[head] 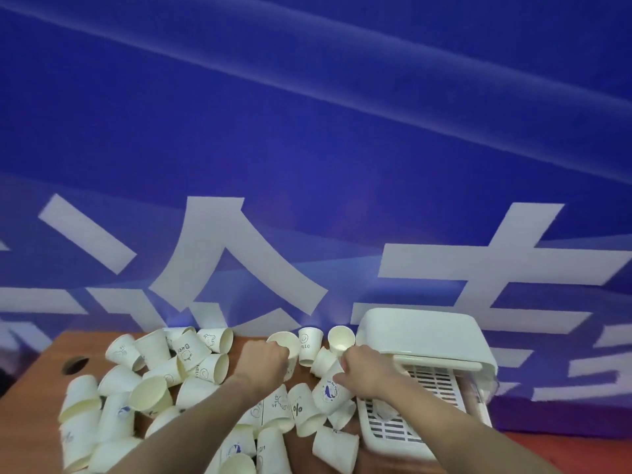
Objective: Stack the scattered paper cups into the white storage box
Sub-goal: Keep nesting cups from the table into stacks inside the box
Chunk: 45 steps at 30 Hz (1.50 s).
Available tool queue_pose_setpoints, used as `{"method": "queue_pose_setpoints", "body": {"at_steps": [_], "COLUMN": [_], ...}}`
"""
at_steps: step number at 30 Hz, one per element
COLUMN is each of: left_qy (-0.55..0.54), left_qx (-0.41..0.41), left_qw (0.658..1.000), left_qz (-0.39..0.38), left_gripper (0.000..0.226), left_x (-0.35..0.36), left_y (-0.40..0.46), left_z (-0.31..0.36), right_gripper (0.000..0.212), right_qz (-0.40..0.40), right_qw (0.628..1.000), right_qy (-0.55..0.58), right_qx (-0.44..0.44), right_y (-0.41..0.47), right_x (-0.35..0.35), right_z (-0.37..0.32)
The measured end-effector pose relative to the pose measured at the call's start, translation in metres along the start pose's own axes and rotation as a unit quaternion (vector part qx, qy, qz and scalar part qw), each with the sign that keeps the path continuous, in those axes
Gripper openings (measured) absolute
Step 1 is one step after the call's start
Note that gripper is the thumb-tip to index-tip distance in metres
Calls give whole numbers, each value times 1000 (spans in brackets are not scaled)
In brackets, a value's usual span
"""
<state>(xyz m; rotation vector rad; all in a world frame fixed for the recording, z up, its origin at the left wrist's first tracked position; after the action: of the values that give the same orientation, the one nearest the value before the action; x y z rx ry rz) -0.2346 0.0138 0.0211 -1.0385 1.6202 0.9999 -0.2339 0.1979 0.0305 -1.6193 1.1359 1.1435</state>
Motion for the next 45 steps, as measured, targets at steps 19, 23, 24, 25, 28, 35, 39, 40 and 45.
{"method": "queue_pose_setpoints", "body": {"at_steps": [19,23,24,25,28,35,39,40,45], "left_qy": [-110,-118,-121,-123,-126,-92,-63,-55,-28], "left_qx": [64,58,59,63,78,115,127,130,189], "left_qw": [992,991,990,990,987,989,990,990,980], "left_qz": [15,32,35,41,59,18,5,1,-57], "left_gripper": [34,39,40,40,43,42,43,41,20], "left_x": [-34,-38,-41,-44,-48,-36,-24,-23,-22], "left_y": [-33,-20,-15,-11,3,29,35,36,33], "left_z": [174,203,210,216,238,273,285,287,299], "right_gripper": [32,31,31,31,32,34,37,37,34], "right_qz": [17,38,47,55,73,88,80,77,51], "right_qw": [988,980,977,975,969,964,965,965,967], "right_qy": [84,101,108,115,133,150,155,154,155], "right_qx": [126,165,175,184,195,200,196,196,194], "right_y": [-125,-140,-143,-145,-149,-147,-140,-138,-132], "right_x": [10,5,4,2,-2,-6,-1,0,12], "right_z": [157,194,203,209,230,260,274,276,286]}}
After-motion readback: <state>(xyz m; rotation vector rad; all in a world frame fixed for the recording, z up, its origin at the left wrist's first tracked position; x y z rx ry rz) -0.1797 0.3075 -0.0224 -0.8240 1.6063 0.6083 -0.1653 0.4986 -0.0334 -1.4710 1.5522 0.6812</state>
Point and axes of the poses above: each hand's wrist, its own y-axis towards the middle knuckle, its own x-axis out of the palm, z = x × y, the point moved 5 cm from there along y, towards the middle knuckle, and after that the axes turned 15 degrees about z, right-handed, at the moved point
